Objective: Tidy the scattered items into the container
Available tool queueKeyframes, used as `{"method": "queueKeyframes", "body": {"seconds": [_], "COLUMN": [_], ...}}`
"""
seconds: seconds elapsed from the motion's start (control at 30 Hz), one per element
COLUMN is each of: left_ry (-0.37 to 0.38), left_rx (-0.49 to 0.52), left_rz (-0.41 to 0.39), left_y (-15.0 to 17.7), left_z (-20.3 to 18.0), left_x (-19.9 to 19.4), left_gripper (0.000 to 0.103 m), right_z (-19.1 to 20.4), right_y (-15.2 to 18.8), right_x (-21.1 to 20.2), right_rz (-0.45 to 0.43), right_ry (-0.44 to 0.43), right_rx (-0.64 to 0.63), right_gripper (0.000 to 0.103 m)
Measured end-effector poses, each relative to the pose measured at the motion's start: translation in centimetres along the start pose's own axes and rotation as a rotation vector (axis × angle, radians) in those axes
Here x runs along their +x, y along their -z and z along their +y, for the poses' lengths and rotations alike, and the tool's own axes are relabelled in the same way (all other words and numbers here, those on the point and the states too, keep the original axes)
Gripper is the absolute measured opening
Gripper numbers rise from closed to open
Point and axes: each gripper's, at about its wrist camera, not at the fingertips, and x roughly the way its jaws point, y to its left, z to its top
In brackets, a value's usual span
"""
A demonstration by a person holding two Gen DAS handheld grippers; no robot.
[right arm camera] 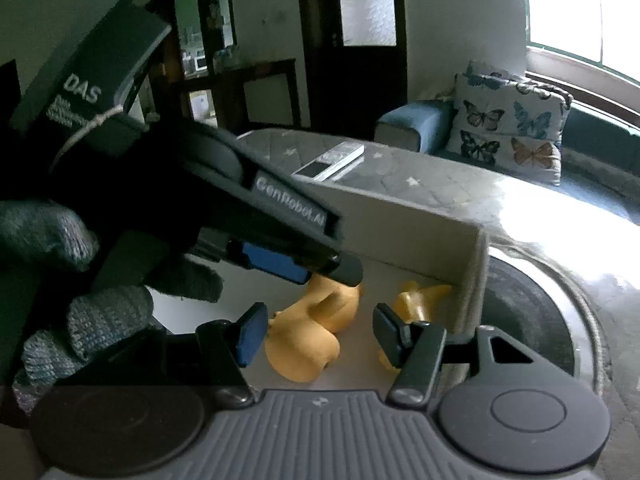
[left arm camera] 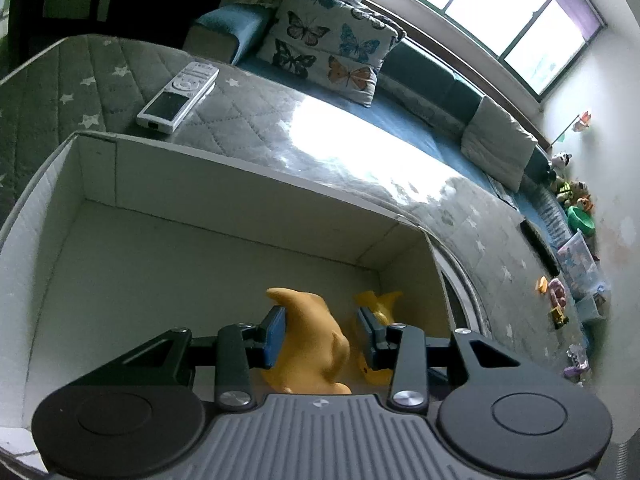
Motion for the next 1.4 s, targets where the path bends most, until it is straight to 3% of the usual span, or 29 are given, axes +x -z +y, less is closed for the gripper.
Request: {"method": "queueKeyframes", "body": {"seconds": [0.43, 0.5, 0.8, 1.17, 1.4], "left_ry": [-0.035, -0.033, -0.006, 0.084, 0.117], "left_rx": [0.123, 0.137, 0.202, 0.258, 0.217], "left_rz": [-0.101, -0.109, -0.134, -0.075, 0.002], "left_y": [2.2, 2.8, 5.9, 9.3, 10.4], "left_z": [-3.8, -4.4, -7.2, -10.7, -11.8], "left_x": [-3.6, -4.1, -6.1, -5.8, -3.4], "left_gripper": [0.041, 0.041, 0.041, 0.041, 0.041], "right_z": [-0.1, 0.0, 0.1, -2.0, -4.6], "right_y": [1.7, 2.4, 5.4, 10.1, 11.1], "right_x": [-6.1, -7.2, -10.5, -13.3, -13.3], "right_rz": [-0.094, -0.106, -0.119, -0.081, -0.078], "right_ry": [0.065, 0.078, 0.131, 0.216, 0.249], "right_rx": [-0.022, -0.021, -0.028, 0.075, 0.132], "right_gripper": [0.072, 0.078, 0.080, 0.083, 0.083]}}
